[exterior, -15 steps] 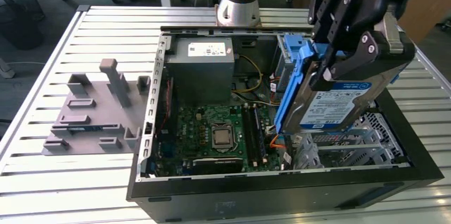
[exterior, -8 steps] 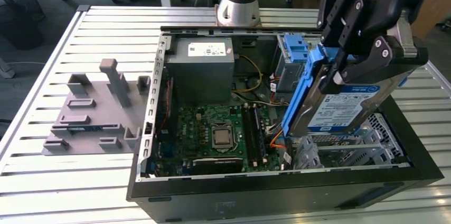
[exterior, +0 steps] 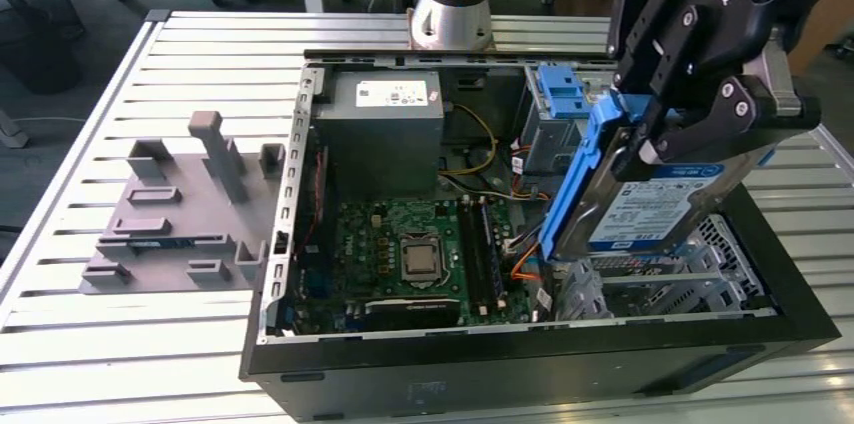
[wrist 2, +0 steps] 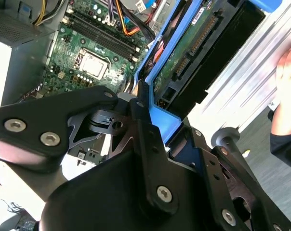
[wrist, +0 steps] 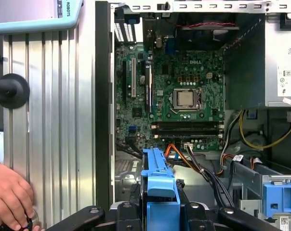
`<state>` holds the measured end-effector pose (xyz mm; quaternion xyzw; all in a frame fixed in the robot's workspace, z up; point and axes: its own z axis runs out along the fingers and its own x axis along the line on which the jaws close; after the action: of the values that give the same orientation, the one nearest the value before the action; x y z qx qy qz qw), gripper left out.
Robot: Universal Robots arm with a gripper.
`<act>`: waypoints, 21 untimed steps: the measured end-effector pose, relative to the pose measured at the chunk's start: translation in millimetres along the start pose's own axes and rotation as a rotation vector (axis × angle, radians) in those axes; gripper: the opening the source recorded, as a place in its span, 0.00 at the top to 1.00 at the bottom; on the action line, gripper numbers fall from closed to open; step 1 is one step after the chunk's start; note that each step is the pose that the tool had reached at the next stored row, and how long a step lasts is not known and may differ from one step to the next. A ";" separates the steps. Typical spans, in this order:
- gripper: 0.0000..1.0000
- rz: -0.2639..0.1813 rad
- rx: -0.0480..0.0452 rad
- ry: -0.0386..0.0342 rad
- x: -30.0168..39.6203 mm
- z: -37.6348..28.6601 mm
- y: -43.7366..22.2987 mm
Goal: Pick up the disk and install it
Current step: 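Insert the disk into the insertion slot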
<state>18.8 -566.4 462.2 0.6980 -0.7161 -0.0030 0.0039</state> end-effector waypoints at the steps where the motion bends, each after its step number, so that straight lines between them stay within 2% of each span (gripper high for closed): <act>1: 0.64 0.000 0.0000 -0.0001 0.0 0.5 -1.2; 12: 0.64 0.000 0.0000 0.0000 -0.5 5.7 -22.4; 18: 0.64 0.000 0.0000 -0.0001 -0.6 5.9 -23.9; 21: 0.64 0.000 0.0000 -0.0001 -0.7 6.4 -27.3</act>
<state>46.0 -566.5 455.5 0.6980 -0.7161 -0.0030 0.0038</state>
